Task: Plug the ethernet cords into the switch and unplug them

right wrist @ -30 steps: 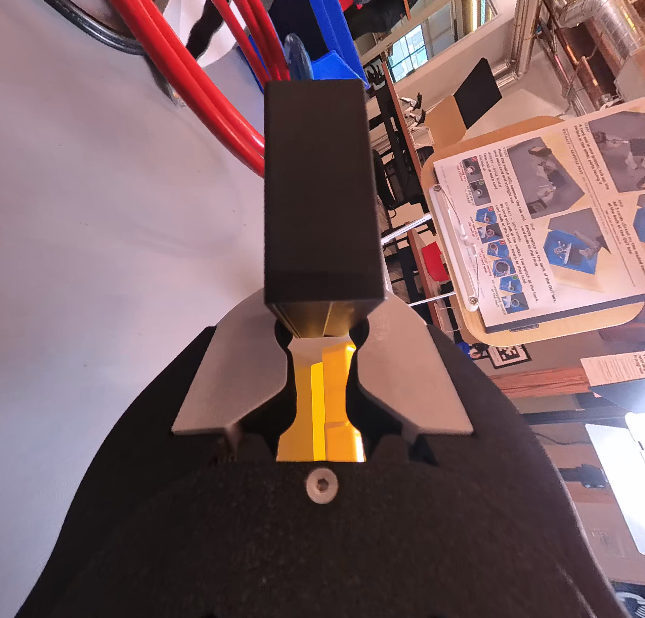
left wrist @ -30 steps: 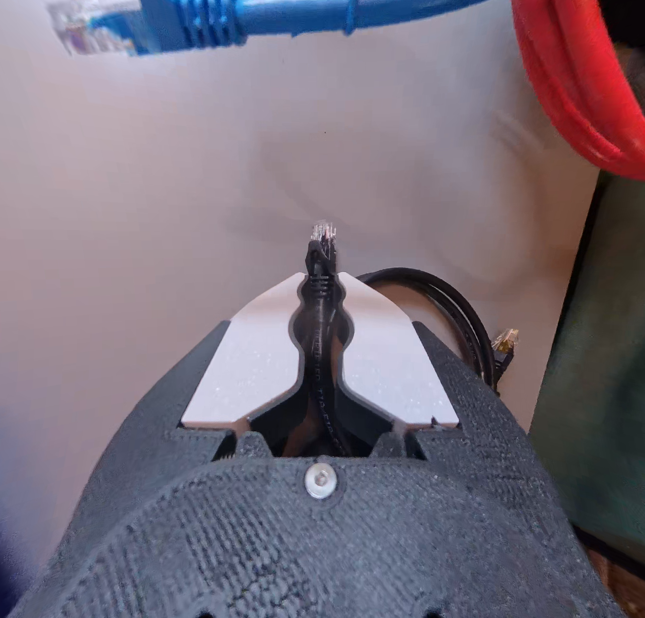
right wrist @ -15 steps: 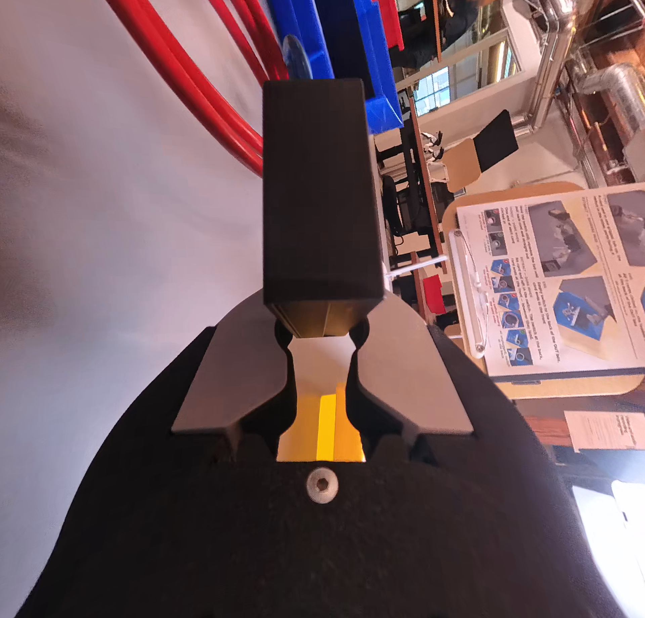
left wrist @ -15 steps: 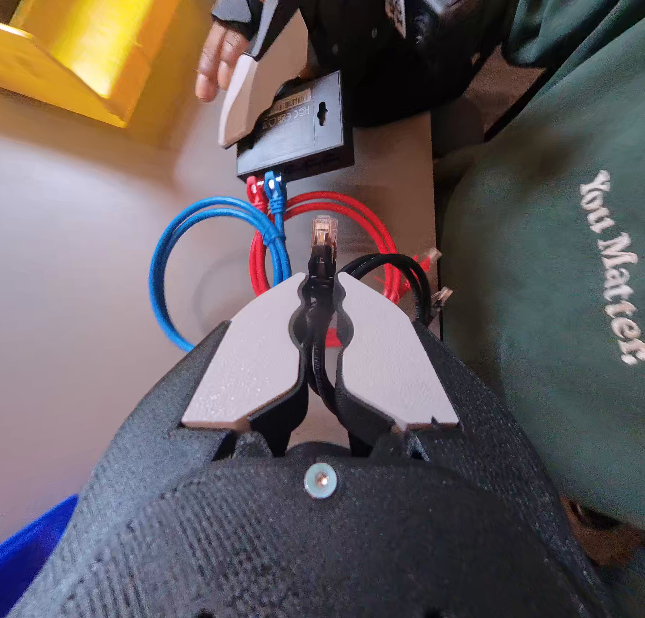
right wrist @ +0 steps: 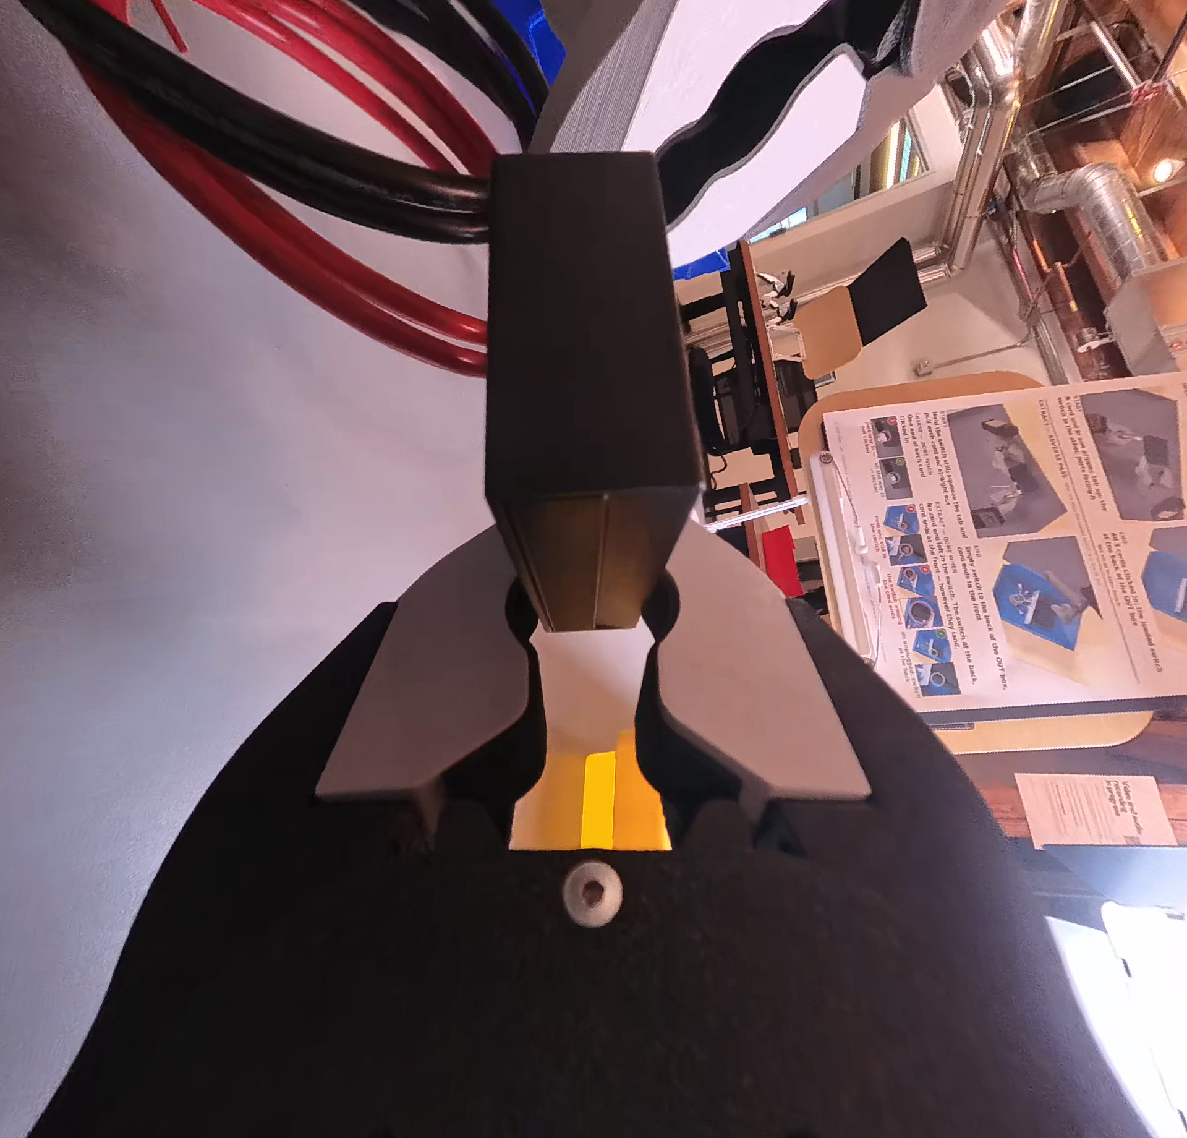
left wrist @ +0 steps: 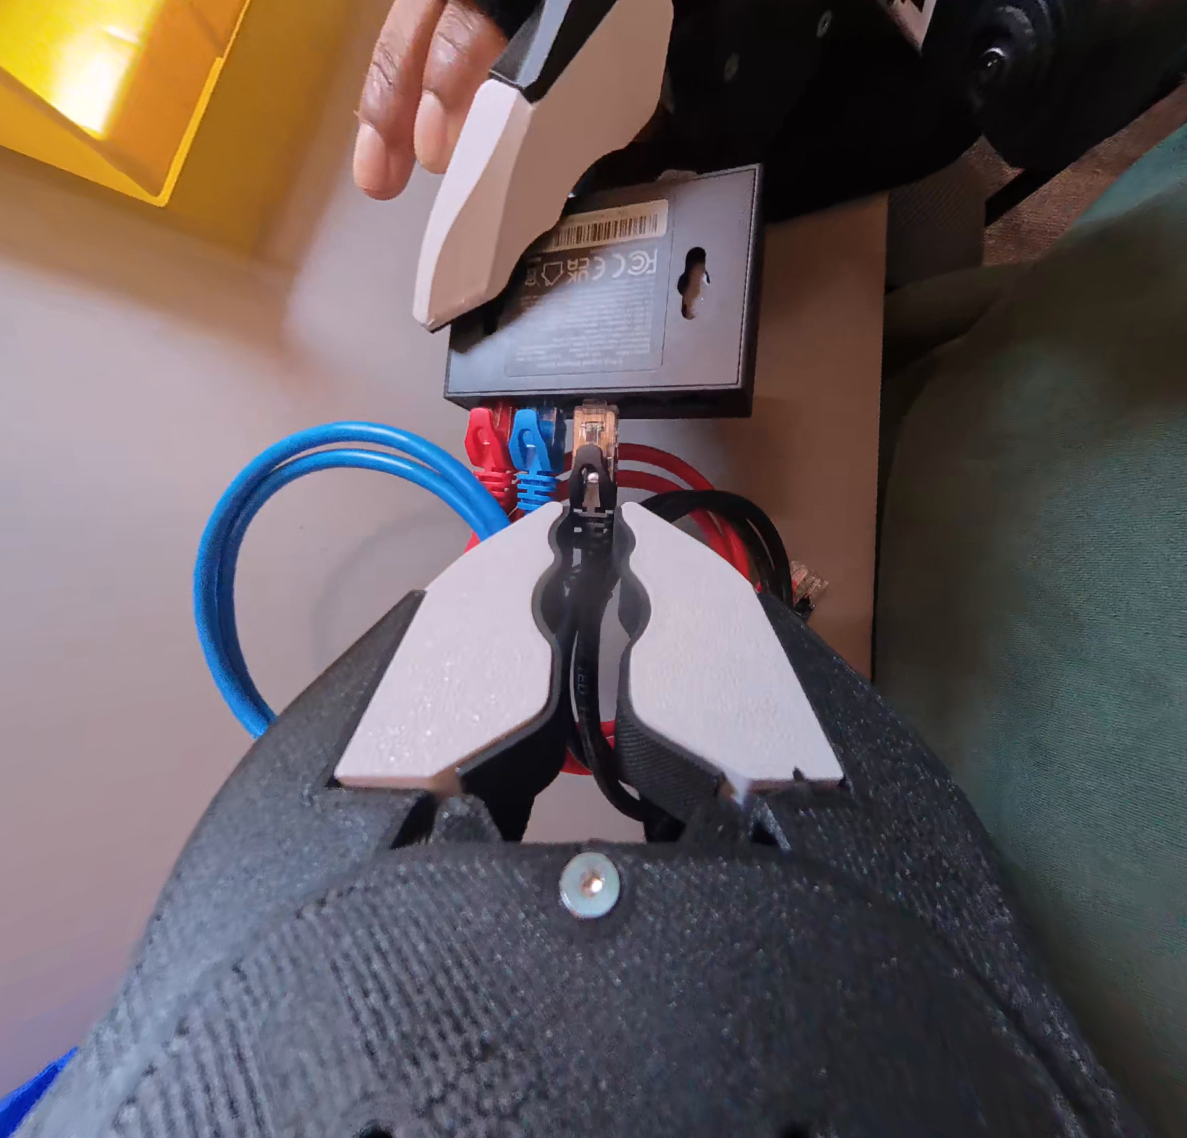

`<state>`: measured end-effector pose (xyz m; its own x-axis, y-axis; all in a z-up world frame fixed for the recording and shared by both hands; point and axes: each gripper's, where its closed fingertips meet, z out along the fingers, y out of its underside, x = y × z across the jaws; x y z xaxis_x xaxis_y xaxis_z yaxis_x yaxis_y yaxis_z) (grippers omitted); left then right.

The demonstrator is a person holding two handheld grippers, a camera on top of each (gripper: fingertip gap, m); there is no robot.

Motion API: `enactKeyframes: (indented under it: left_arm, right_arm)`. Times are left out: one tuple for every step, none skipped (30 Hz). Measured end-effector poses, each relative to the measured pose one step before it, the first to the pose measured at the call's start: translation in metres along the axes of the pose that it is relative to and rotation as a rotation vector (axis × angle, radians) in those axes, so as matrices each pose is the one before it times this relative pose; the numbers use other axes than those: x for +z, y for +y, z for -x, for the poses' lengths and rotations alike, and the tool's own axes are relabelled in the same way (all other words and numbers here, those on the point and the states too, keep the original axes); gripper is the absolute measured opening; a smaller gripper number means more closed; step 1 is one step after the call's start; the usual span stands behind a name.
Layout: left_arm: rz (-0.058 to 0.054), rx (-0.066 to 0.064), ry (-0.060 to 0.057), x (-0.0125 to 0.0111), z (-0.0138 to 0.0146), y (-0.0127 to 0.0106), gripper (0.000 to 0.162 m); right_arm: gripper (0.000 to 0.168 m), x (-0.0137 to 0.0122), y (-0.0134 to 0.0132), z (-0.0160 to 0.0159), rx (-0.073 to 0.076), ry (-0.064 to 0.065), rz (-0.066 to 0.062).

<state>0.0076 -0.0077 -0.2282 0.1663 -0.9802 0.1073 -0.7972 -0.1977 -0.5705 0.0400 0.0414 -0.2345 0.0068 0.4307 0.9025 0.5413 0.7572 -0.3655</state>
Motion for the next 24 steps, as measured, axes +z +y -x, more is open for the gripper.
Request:
enactKeyframes:
  left_arm:
    - [-0.0018, 0.01, -0.0097, 0.00047, -0.00036, -0.00013, 0.012]
    - [-0.0007, 0.015, -0.0067, 0.00072, -0.00099, 0.00012, 0.011]
    - [-0.0037, 0.0103, -0.0067, 0.00035, -0.00028, -0.00019, 0.011]
    - [-0.0022, 0.0138, 0.0008, -0.00014, -0.00084, 0.00032, 0.011]
    - [0.0053, 0.0039, 0.0005, -0.00022, -0.00009, 0.00136, 0.012]
    - [0.0106, -0.0005, -0.0051, -0.0002, 0.00102, 0.00209, 0.011]
    - [0.0128, -0.0051, -0.0164, 0.0001, 0.00273, 0.00235, 0.012]
    - [0.0089, -0.005, -0.0011, 0.0004, 0.00015, 0.00191, 0.012]
    - [0.0038, -0.0082, 0.0096, 0.0003, -0.00175, 0.00123, 0.012]
    - [0.0007, -0.0027, 0.0117, 0.00008, -0.00244, 0.00068, 0.011]
    - [-0.0002, 0.0038, 0.006, -0.00011, -0.00183, 0.00051, 0.011]
    - [0.0022, 0.0202, 0.0024, 0.00018, -0.00147, 0.00048, 0.011]
    - [-0.0014, 0.0299, -0.0011, 0.00014, -0.00117, 0.00049, 0.011]
    - [-0.0041, 0.0014, 0.0061, -0.00016, -0.00124, -0.00016, 0.011]
    - [-0.0095, 0.0038, 0.0115, -0.00054, -0.00165, -0.00066, 0.011]
    - [-0.0117, -0.0035, 0.0167, -0.00064, -0.00194, -0.00087, 0.012]
    - [0.0023, 0.0005, 0.0112, 0.00015, -0.00145, 0.0009, 0.012]
    - [0.004, -0.0001, -0.0006, 0.00097, -0.00058, 0.00074, 0.012]
    - [-0.0136, 0.0051, -0.0161, 0.00044, 0.00098, -0.00137, 0.012]
    - [-0.0262, 0.0057, -0.0153, -0.0006, 0.00071, -0.00226, 0.012]
    - [-0.0287, -0.0082, -0.0068, -0.00173, 0.00052, -0.0023, 0.012]
    - [-0.0296, -0.0071, -0.0019, -0.00199, 0.00025, -0.00203, 0.012]
    - [-0.0275, -0.0118, -0.0027, -0.00149, 0.0006, -0.00135, 0.012]
    - [-0.0239, -0.0066, -0.0072, -0.00119, 0.00073, -0.00113, 0.012]
  right_arm:
    - [0.03, -0.00046, -0.00011, 0.00031, -0.0011, 0.0011, -0.0021]
    - [0.03, -0.00056, -0.00047, 0.0006, -0.0018, -0.0019, -0.0053]
    - [0.03, -0.0005, -0.00038, 0.0003, -0.0014, 0.0006, -0.0037]
    - [0.03, -0.00049, -0.00154, 0.00044, -0.0048, -0.0007, -0.0109]
    - [0.03, -0.0003, -0.00221, 0.00064, -0.0076, -0.0021, -0.0109]
    - [0.03, -0.00014, -0.00242, 0.00051, -0.0089, -0.0016, -0.008]
    - [0.03, -0.00003, -0.00254, 0.00091, -0.0044, -0.0033, -0.0091]
    - [0.03, 0.00016, -0.00176, 0.00106, -0.001, -0.0035, -0.0056]
    - [0.03, -0.00008, -0.00157, 0.0014, -0.0034, -0.005, -0.0054]
    - [0.03, -0.00015, -0.00175, 0.00111, -0.0026, -0.004, -0.008]
    - [0.03, -0.00015, -0.00134, 0.00094, 0.0002, -0.0046, -0.0065]
    - [0.03, 0.00013, -0.00104, 0.0011, -0.0035, -0.0053, -0.0047]
    - [0.03, 0.00025, -0.00099, 0.00137, -0.0067, -0.0039, -0.0059]
    - [0.03, 0.00034, -0.00139, 0.00225, -0.0018, -0.0101, -0.0081]
    - [0.03, 0.00011, -0.0024, 0.0023, -0.0034, -0.009, -0.0125]
    - [0.03, 0.00018, -0.00266, 0.00206, -0.0066, -0.0053, -0.0109]
    - [0.03, 0.00066, -0.00151, 0.00191, -0.0054, -0.0043, -0.0027]
    - [0.03, 0.00063, -0.00029, 0.00171, -0.0041, -0.0034, -0.0005]
    - [0.03, -0.00006, 0.00157, 0.00035, 0.0054, 0.0002, 0.0036]
    - [0.03, -0.00068, 0.00133, -0.00153, 0.0148, 0.0065, -0.0004]
    - [0.03, -0.00105, 0.0002, -0.00296, 0.0123, 0.0134, 0.0006]
    - [0.03, -0.00059, -0.00056, -0.00283, 0.0161, 0.0097, -0.003]
    - [0.03, -0.0004, -0.00044, -0.00261, 0.014, 0.0093, -0.0035]
    - [0.03, -0.00007, 0.0, -0.00169, 0.0012, 0.0081, 0.0012]
